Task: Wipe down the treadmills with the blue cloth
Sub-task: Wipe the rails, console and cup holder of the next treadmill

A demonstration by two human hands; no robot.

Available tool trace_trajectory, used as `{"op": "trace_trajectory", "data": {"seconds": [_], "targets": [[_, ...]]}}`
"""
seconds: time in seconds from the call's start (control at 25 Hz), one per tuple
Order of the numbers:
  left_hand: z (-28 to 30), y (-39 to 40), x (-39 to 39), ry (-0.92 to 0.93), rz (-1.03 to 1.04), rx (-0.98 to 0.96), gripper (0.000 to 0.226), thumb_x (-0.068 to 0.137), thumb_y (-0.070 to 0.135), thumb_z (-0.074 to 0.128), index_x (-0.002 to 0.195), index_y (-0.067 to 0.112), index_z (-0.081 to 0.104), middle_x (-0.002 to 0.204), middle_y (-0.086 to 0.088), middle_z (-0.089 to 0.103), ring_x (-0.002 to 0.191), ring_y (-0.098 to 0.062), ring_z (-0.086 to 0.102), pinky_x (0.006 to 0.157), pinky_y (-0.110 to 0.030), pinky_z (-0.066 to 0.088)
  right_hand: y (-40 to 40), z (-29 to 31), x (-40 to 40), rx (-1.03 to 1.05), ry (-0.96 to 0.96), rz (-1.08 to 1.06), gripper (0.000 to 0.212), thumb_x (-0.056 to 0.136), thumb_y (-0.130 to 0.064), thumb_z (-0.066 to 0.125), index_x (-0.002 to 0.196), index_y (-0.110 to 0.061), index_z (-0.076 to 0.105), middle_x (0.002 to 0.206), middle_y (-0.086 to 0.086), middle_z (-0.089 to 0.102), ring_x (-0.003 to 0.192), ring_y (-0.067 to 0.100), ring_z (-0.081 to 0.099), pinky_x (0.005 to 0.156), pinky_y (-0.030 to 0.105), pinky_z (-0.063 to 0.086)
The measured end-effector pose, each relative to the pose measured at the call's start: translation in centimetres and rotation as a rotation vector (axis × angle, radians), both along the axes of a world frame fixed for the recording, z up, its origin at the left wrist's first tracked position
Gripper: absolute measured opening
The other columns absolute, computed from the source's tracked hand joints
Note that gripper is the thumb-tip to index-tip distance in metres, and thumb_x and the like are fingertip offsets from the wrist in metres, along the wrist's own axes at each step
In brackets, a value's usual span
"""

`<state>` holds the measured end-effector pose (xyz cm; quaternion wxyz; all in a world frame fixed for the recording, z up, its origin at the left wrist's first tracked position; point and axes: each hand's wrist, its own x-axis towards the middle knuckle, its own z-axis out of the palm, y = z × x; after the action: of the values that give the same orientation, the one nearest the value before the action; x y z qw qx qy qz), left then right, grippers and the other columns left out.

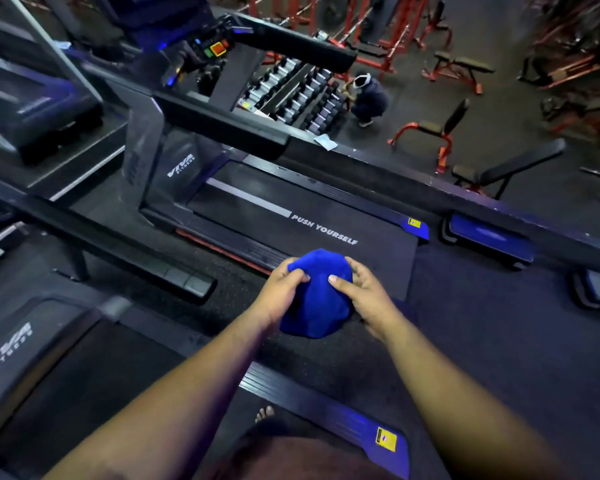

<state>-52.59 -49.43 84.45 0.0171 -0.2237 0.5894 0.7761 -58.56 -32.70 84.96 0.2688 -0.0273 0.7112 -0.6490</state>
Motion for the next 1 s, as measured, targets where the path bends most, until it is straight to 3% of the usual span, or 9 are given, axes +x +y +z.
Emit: {"op": "trace_trajectory", "data": {"seconds": [0.2,0.32,0.4,0.52,0.64,0.72,0.8,0.92,1.0], "targets": [[0.5,-3.7,-1.1,0.086,0.12,0.003,0.03,0.071,0.016,0.061,0.101,0.019,0.061,0.086,0.004,0.066,0.084,-0.011,0.058,0.078,-0.027,0.046,-4.2,0.7,-3.8,-0.028,-0.046,0.128,0.034,0.086,-0.019,0.075,0.118,-0.013,0.064,0.113,0.009,0.073,0.105,0.022,0.068,0.094,0.041,0.054],[0.4,-6.1,-0.6,0.136,0.192,-0.092,0.035,0.073,0.017,0.067,0.107,0.015,0.061,0.09,0.004,0.067,0.083,-0.007,0.06,0.077,-0.021,0.049,-7.5,0.8,-5.3,-0.018,0.018,0.197,0.034,0.087,-0.006,0.071,0.115,0.005,0.054,0.092,0.006,0.069,0.078,0.009,0.066,0.07,0.024,0.056],[0.1,-7.5,-0.5,0.136,0.273,-0.195,0.026,0.076,0.018,0.07,0.101,0.017,0.064,0.087,0.008,0.069,0.08,-0.001,0.061,0.077,-0.016,0.048,-9.9,0.3,-6.8,-0.004,0.059,0.276,0.034,0.085,-0.001,0.071,0.108,0.01,0.05,0.085,0.007,0.064,0.071,0.008,0.062,0.064,0.02,0.053],[-1.3,-8.7,-1.0,0.112,0.425,-0.305,0.015,0.087,0.008,0.07,0.1,0.015,0.064,0.087,0.009,0.069,0.077,0.004,0.061,0.077,-0.015,0.046,-13.3,-0.4,-9.3,0.001,0.109,0.411,0.049,0.076,-0.014,0.082,0.103,0.009,0.048,0.088,0.011,0.064,0.082,0.019,0.06,0.073,0.032,0.054],[-3.7,-8.5,-2.7,0.111,0.579,-0.41,0.013,0.093,0.007,0.064,0.105,0.013,0.062,0.092,0.009,0.069,0.081,0.005,0.061,0.081,-0.014,0.046,-16.1,-3.0,-12.8,-0.016,0.201,0.557,0.054,0.066,-0.033,0.087,0.101,-0.005,0.055,0.095,0.011,0.068,0.087,0.022,0.062,0.082,0.045,0.052],[-6.9,-8.1,-5.0,0.107,0.676,-0.486,0.013,0.094,0.011,0.062,0.106,0.015,0.062,0.093,0.01,0.068,0.084,0.004,0.06,0.082,-0.015,0.046,-17.6,-6.4,-16.0,-0.08,0.257,0.629,0.054,0.068,-0.03,0.086,0.112,-0.016,0.06,0.108,0.008,0.069,0.093,0.018,0.065,0.085,0.037,0.055],[-11.0,-7.1,-7.5,0.142,0.797,-0.564,0.012,0.093,0.014,0.062,0.105,0.019,0.063,0.095,0.008,0.067,0.085,0.003,0.059,0.084,-0.016,0.046,-18.7,-11.3,-19.3,-0.199,0.262,0.725,0.051,0.076,-0.015,0.082,0.121,-0.017,0.058,0.111,0.002,0.069,0.096,0.012,0.066,0.085,0.029,0.054],[-16.7,-4.5,-11.1,0.198,0.968,-0.65,0.012,0.095,0.009,0.062,0.104,0.017,0.064,0.096,0.002,0.067,0.085,0.002,0.06,0.082,-0.017,0.047,-18.8,-17.6,-23.0,-0.359,0.358,0.865,0.029,0.08,-0.01,0.078,0.099,-0.016,0.057,0.096,0.004,0.067,0.088,0.014,0.062,0.082,0.032,0.051],[-17.0,-2.3,-12.2,0.14,1.065,-0.678,0.009,0.094,0.008,0.064,0.102,0.012,0.064,0.091,0.0,0.069,0.081,0.0,0.061,0.079,-0.021,0.049,-16.7,-18.5,-24.6,-0.406,0.37,0.908,0.029,0.083,-0.008,0.075,0.104,-0.015,0.056,0.1,0.003,0.068,0.09,0.01,0.063,0.085,0.027,0.051]]}}
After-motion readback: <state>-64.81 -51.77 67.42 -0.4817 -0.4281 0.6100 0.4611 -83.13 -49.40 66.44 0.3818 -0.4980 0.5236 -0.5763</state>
